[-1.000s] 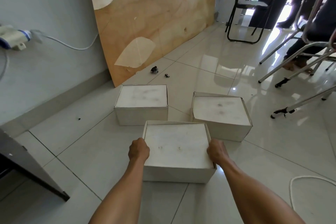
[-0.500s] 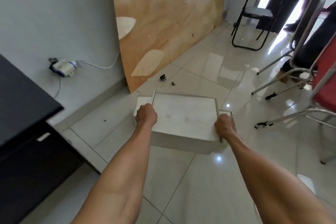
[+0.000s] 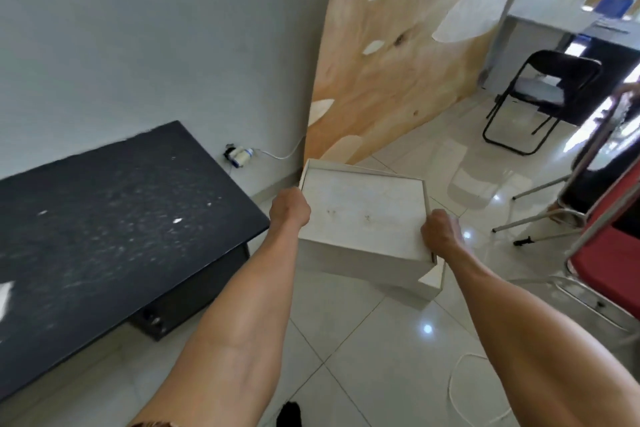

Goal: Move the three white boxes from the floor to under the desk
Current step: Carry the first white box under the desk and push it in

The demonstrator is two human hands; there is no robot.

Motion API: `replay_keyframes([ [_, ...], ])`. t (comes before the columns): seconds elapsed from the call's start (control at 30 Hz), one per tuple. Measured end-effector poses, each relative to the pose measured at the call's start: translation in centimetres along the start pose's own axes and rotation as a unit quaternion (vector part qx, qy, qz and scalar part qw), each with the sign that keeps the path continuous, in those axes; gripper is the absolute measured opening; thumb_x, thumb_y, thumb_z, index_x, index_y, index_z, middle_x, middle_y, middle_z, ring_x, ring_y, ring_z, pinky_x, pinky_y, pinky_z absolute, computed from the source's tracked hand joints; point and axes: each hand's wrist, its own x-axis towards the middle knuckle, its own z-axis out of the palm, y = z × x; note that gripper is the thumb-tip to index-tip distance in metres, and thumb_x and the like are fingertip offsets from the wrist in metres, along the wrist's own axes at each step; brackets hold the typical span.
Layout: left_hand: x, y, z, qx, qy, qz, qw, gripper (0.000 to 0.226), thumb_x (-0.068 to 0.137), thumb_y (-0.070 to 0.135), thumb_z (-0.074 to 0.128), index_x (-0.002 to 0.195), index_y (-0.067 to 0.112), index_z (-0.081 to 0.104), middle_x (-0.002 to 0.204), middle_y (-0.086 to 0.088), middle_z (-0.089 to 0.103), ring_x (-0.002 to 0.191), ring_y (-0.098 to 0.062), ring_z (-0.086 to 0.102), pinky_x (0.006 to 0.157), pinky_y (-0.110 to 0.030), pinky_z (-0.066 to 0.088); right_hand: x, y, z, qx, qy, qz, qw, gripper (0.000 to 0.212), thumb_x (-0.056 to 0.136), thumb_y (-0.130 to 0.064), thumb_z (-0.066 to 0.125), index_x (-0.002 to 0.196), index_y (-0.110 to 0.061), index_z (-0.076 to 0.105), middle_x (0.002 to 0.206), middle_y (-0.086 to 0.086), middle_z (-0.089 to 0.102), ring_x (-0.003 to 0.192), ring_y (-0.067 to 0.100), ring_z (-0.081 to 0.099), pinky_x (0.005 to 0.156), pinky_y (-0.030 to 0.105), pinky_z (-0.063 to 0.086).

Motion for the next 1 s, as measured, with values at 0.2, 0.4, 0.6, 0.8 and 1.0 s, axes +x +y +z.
replay_keyframes([
  [0.2,-10.0,-7.0,-9.6,-0.012,0.045,-0.056,0.997,0.032,0.088,-0.003,0.043,0.116,-0.006,0.059,0.12,-0.024,0.062,0.108,-0.039,0.062,0.088,-0.042,0.055,-10.2,-7.3,-2.0,-0.064,-0.043,-0.083,0.994,0.032,0.092,-0.004,0.043,0.118,0.01,0.058,0.124,0.032,0.056,0.117,0.044,0.053,0.095,0.043,0.044],
  [0.4,-20.7,-17.1,-19.3,-0.03,0.066,-0.117,0.991,0.024,0.087,-0.004,0.041,0.1,-0.005,0.062,0.103,-0.022,0.064,0.068,-0.025,0.055,0.052,-0.03,0.041,-21.1,-15.2,0.5,-0.077,-0.096,-0.191,0.974,0.032,0.09,-0.002,0.043,0.114,0.013,0.057,0.119,0.033,0.059,0.112,0.044,0.056,0.094,0.044,0.048],
  [0.6,-31.2,-29.8,-27.5,-0.023,0.09,-0.181,0.979,0.019,0.085,-0.003,0.04,0.069,0.004,0.046,0.068,-0.009,0.049,0.051,-0.019,0.045,0.046,-0.027,0.039,-35.8,-22.2,6.0,-0.116,-0.122,-0.268,0.949,0.03,0.091,-0.001,0.042,0.113,0.011,0.06,0.12,0.027,0.061,0.113,0.04,0.058,0.078,0.033,0.041],
  [0.8,-41.6,-43.1,-32.9,-0.029,0.058,-0.235,0.97,0.03,0.085,0.001,0.04,0.108,-0.004,0.058,0.103,-0.019,0.064,0.083,-0.033,0.065,0.083,-0.044,0.059,-49.9,-25.5,12.0,-0.115,-0.176,-0.31,0.927,0.03,0.093,-0.004,0.042,0.111,0.011,0.06,0.114,0.029,0.062,0.108,0.042,0.059,0.074,0.033,0.039],
  [1.0,-48.1,-52.7,-32.6,-0.051,0.022,-0.281,0.958,0.037,0.084,0.003,0.039,0.117,-0.001,0.055,0.111,-0.016,0.061,0.091,-0.031,0.066,0.086,-0.042,0.058,-57.7,-25.9,17.7,-0.138,-0.239,-0.329,0.903,0.017,0.095,-0.006,0.042,0.088,0.0,0.057,0.085,0.01,0.054,0.065,0.02,0.05,0.069,0.032,0.04],
])
